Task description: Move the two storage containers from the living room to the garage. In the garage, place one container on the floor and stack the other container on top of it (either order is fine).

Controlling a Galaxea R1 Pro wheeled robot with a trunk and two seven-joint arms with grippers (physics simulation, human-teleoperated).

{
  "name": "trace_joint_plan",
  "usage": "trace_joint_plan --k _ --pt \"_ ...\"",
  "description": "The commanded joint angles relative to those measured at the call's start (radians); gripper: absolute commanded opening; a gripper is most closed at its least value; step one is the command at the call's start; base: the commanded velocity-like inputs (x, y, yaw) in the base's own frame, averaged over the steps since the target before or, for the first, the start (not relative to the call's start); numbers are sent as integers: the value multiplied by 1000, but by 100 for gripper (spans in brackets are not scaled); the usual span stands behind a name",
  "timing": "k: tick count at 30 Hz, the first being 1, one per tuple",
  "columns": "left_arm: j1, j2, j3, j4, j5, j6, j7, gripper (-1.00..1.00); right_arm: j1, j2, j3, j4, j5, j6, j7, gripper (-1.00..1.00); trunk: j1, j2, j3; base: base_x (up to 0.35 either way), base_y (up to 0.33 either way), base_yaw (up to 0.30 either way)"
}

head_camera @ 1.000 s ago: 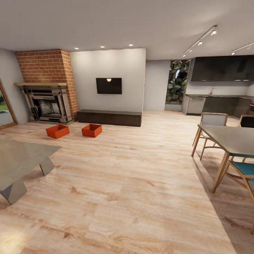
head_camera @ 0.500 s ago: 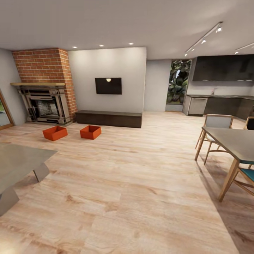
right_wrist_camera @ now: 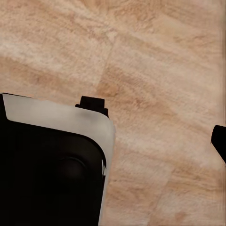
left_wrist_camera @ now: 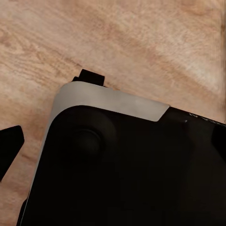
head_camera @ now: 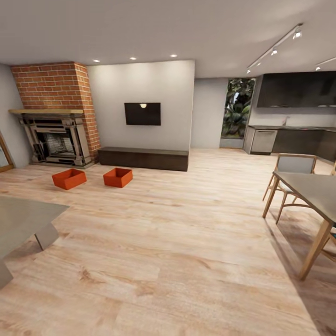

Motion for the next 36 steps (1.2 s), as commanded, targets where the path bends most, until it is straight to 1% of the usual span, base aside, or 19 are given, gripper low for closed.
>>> trace_joint_plan --k 1,15,23,36 --pt "0 -1 4 -2 4 7 -1 100 -1 0 6 3 5 -5 -1 100 1 0 -1 325 0 0" --pt "0 1 4 -2 6 9 -1 100 -1 0 8 3 9 9 1 100 1 0 -1 325 0 0" --pt "0 2 4 -2 3 8 -1 100 -1 0 9 3 11 8 1 100 1 0 -1 325 0 0" --pt "0 1 4 0 7 10 -1 100 -1 -1 10 3 13 8 0 100 1 0 -1 325 0 0"
